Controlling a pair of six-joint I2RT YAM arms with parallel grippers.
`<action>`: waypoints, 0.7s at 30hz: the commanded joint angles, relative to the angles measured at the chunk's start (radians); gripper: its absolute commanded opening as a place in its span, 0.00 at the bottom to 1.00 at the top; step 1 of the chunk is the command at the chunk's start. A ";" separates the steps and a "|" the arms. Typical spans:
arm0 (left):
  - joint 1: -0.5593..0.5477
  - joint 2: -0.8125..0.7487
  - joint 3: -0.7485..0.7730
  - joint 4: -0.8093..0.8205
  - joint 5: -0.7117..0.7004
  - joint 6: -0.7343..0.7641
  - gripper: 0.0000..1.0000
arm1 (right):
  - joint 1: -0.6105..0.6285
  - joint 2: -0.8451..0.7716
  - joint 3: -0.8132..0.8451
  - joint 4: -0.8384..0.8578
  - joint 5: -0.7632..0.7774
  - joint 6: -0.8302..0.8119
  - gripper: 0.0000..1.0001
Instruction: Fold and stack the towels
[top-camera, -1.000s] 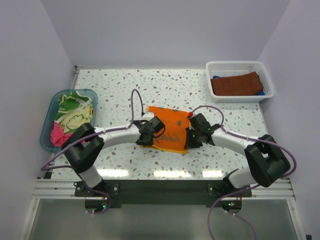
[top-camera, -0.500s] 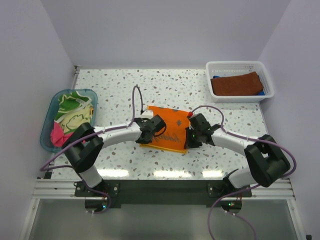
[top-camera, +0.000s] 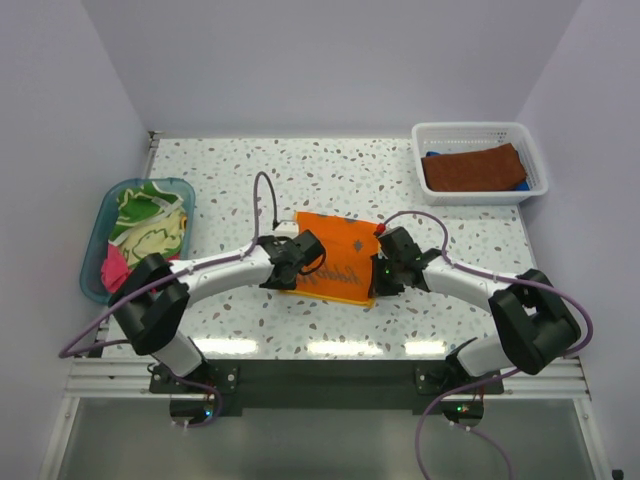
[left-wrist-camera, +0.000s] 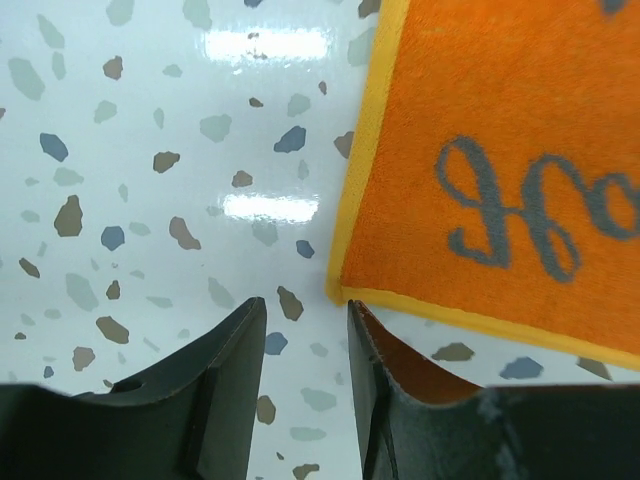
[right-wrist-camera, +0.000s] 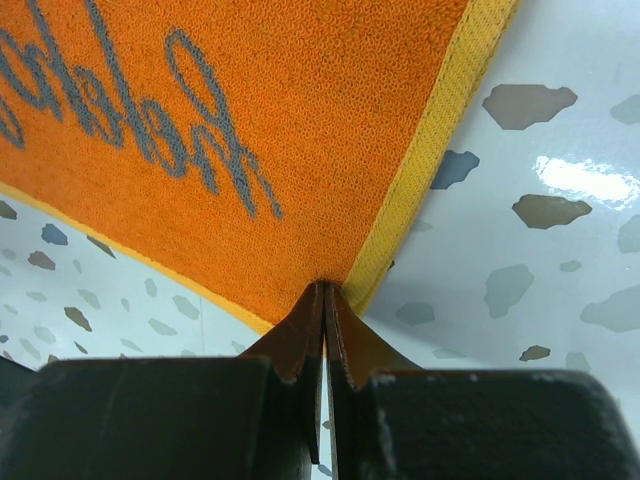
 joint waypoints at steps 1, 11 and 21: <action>-0.003 -0.089 0.070 0.003 0.003 0.015 0.44 | 0.000 0.001 0.000 -0.073 0.076 -0.034 0.03; 0.000 0.040 0.049 0.193 0.109 0.093 0.36 | 0.000 0.012 0.006 -0.114 0.097 -0.043 0.03; -0.001 0.037 -0.117 0.236 0.195 0.017 0.31 | 0.000 0.036 0.026 -0.142 0.110 -0.072 0.04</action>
